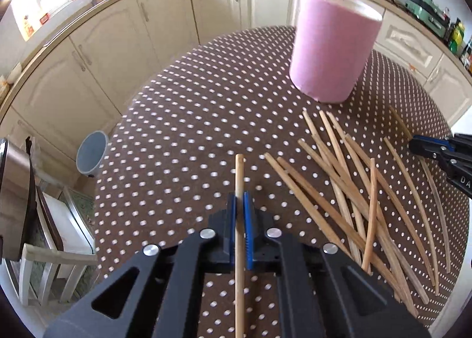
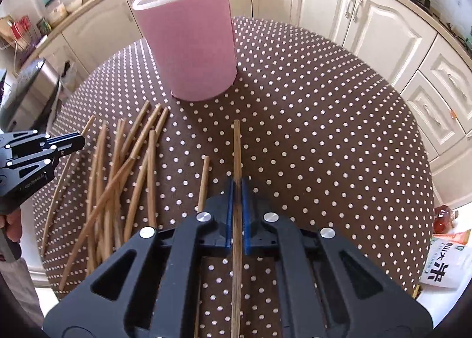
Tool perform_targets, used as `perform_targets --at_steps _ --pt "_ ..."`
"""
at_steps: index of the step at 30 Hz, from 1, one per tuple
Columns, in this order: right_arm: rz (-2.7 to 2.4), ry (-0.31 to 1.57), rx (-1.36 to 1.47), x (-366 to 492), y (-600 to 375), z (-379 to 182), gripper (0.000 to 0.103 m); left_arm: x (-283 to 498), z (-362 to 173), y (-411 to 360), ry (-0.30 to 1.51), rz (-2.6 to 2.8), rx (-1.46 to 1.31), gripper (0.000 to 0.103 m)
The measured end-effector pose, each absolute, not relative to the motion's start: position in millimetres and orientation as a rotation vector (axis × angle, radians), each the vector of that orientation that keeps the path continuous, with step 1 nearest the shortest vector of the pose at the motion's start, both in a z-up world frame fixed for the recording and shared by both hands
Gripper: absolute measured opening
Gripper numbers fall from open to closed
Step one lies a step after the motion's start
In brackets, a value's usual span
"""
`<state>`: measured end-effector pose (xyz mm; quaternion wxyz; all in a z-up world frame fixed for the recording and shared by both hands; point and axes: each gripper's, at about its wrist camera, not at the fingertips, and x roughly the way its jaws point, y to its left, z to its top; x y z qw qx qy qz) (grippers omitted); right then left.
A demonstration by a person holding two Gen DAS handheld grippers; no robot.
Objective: Organize utensils
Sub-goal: 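Lift the right tool's chopstick over the pink cup while the left tool carries its chopstick there too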
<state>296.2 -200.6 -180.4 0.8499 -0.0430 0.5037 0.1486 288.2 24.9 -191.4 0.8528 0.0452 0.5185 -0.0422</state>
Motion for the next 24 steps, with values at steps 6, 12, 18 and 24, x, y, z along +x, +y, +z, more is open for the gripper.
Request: perform_targets --at_steps 6,12,18,24 --pt "0.352 0.956 -0.028 283.0 -211.3 -137.4 0.006 268.7 -142.3 44.2 0.987 -0.105 0.002 0.006" --pt "0.397 0.817 -0.004 264.3 -215.3 -83.1 0.006 244.7 -71.5 36.6 0.831 -0.18 -0.039 0.006" --pt "0.419 0.705 0.001 241.8 -205.2 -42.8 0.006 231.3 -18.9 19.0 0.705 -0.26 -0.036 0.006" --pt "0.428 0.633 -0.001 243.2 -193.8 -22.7 0.006 236.8 19.8 -10.8 0.584 -0.285 -0.03 0.006"
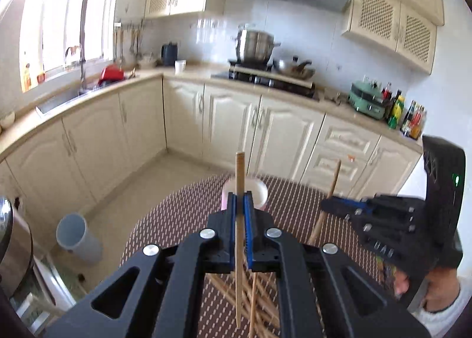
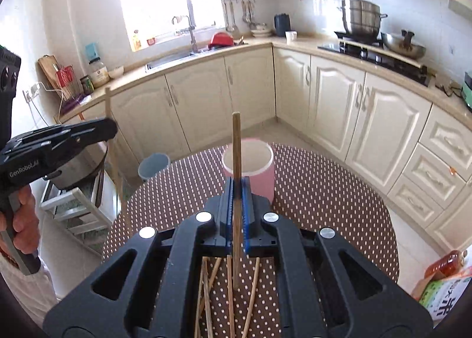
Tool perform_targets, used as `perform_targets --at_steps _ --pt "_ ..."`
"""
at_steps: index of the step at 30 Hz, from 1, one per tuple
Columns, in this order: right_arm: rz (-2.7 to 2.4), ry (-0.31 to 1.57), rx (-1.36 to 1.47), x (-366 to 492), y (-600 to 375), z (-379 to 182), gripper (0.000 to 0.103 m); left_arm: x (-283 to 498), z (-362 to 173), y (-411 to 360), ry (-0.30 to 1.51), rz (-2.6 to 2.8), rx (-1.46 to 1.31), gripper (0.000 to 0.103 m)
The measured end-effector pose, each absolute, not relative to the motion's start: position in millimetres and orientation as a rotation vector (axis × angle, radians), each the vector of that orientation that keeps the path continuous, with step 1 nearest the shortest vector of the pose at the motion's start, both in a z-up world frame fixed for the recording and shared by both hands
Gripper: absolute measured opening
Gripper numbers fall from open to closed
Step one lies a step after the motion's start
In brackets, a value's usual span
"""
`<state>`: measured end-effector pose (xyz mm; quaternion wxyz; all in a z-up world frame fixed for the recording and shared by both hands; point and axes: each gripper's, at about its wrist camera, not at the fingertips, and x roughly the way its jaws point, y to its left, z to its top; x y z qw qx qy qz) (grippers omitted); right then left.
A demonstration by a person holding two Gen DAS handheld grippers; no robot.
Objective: Organize utensils
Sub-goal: 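Lift the right tool's chopstick over the pink cup while the left tool carries its chopstick there too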
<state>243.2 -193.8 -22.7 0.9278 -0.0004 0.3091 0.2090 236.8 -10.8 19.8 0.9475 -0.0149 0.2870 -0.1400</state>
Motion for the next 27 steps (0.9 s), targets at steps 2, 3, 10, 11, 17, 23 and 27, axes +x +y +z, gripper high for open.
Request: perform_targets --at_steps 2,3,10,11,17,23,27 --pt "0.43 0.615 0.003 245.2 -189.2 -16.0 0.006 242.8 29.1 -19.1 0.553 -0.287 -0.033 0.006" --pt "0.431 0.602 0.008 247.1 -188.4 -11.0 0.006 247.7 34.3 -25.2 0.528 -0.281 -0.033 0.006" --pt "0.431 0.511 0.023 265.5 -180.1 27.4 0.006 275.8 53.2 -36.7 0.4 -0.24 -0.097 0.006" --pt "0.432 0.502 0.025 268.1 -179.8 32.9 0.006 280.3 56.1 -37.1 0.377 -0.234 -0.114 0.006" --pt "0.429 0.44 0.025 284.9 -173.8 61.1 0.006 311.4 64.4 -45.3 0.298 -0.189 -0.163 0.006" --pt "0.417 0.416 0.019 299.6 -169.6 70.2 0.006 335.9 55.4 -41.3 0.301 -0.2 -0.203 0.006" --pt "0.408 0.415 0.016 306.9 -170.1 69.9 0.006 346.4 42.1 -43.8 0.312 -0.196 -0.197 0.006"
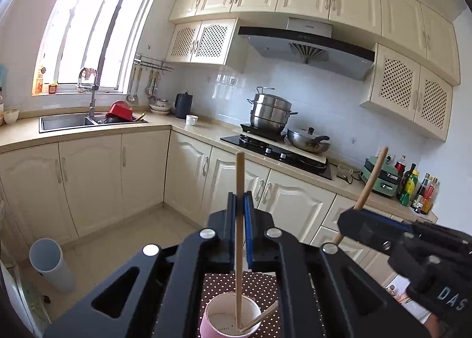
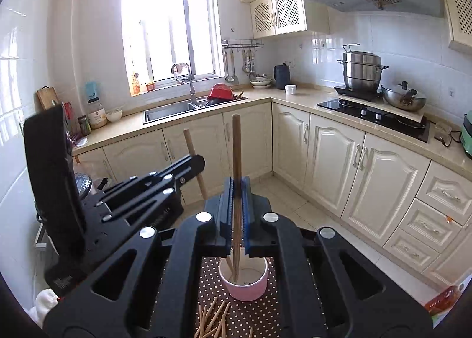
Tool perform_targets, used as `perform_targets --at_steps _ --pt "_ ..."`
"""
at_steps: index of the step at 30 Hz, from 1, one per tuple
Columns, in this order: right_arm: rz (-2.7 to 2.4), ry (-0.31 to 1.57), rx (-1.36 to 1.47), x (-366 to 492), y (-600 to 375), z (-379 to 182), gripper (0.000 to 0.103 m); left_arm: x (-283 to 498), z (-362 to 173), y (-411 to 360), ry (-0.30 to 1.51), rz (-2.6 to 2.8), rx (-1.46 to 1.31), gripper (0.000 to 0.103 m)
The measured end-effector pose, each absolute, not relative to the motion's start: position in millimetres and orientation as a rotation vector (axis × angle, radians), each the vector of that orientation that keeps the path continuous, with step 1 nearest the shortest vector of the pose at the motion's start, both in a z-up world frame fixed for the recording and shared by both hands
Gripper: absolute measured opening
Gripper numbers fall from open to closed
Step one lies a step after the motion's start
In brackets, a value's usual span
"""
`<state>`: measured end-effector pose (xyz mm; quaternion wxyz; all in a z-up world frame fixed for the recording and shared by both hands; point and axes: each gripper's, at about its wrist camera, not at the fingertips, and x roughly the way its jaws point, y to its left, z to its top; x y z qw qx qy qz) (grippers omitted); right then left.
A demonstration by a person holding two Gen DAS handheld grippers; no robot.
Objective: Organize utensils
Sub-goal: 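Lift the right tool's chopstick over the pink cup while the left tool carries its chopstick there too, then open the left tool to drop its chopstick into the pink cup while the right tool releases its chopstick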
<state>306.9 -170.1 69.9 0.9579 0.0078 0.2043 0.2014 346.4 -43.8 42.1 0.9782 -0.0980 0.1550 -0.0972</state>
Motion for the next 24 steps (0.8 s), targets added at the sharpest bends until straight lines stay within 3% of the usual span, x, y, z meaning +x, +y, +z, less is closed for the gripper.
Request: perform_targets --at_steps 22,24 --pt "0.365 0.6 0.046 333.5 -178.1 -8.9 0.006 351.3 -20.6 -50.5 0.487 -0.214 -0.059 0.006" --pt "0.364 0.61 0.05 333.5 -176.8 -12.5 0.006 350.7 -22.7 -50.9 0.506 -0.222 -0.048 0.014"
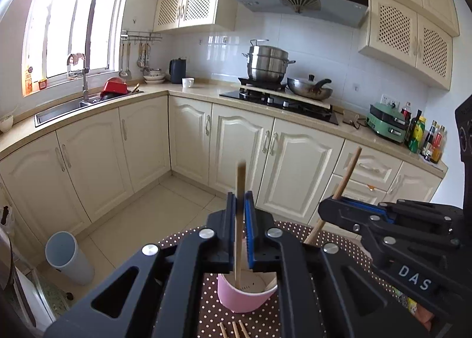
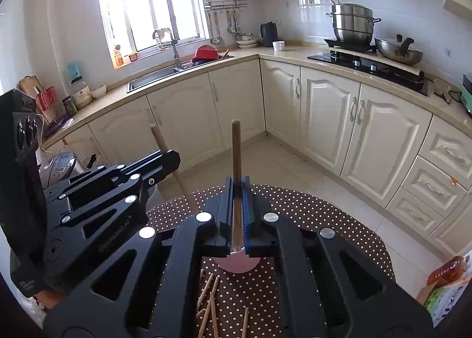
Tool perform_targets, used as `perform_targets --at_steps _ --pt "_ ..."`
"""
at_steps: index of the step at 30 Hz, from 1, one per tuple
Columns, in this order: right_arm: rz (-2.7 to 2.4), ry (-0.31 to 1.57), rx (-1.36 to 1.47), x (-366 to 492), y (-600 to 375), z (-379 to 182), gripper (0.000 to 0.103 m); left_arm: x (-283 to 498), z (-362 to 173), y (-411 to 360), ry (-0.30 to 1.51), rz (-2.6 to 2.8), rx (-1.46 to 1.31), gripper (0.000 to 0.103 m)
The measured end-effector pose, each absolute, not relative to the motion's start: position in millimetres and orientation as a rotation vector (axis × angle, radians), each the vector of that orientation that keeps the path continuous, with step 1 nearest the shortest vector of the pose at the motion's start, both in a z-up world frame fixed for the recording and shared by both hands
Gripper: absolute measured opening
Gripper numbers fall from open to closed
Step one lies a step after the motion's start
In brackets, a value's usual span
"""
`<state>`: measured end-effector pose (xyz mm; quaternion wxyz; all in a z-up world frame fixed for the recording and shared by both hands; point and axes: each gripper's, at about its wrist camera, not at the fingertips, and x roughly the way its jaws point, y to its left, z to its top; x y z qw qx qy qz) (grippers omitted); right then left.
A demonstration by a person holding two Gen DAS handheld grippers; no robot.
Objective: Organize utensils
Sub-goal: 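Open the left tool to drop its chopstick into the pink cup while the right tool releases its chopstick, then grasp another chopstick from the pile with the right tool while the left tool grasps one too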
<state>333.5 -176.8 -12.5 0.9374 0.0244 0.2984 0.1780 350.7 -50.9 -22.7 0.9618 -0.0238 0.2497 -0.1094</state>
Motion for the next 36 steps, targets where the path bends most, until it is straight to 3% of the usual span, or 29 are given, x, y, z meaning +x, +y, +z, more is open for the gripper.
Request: perform_targets --at_steps 1,2,7,14,26,36 --pt "0.363 0.612 0.05 332.8 -176.4 -13.3 0.006 350.0 -23.1 -50.9 0.512 -0.221 -0.043 0.031" --pt "0.367 0.619 0.052 332.3 -175.2 -14.8 0.006 347.5 -23.7 -50.1 0.506 -0.217 -0.039 0.039" --pt "0.372 0.624 0.062 327.1 -174.6 -16.4 0.006 339.8 -20.8 -46.6 0.502 -0.215 -0.03 0.04" --pt "0.365 0.618 0.06 315.5 -171.4 -14.8 0.007 322.1 -12.5 -38.0 0.483 -0.196 -0.029 0.06" --pt "0.36 0.6 0.086 282.8 -178.5 -11.0 0.007 274.0 -11.8 -17.1 0.506 -0.185 0.001 0.063" --pt "0.358 0.653 0.083 246.6 -189.7 -41.2 0.007 247.3 -61.8 -17.6 0.667 -0.242 0.028 0.063"
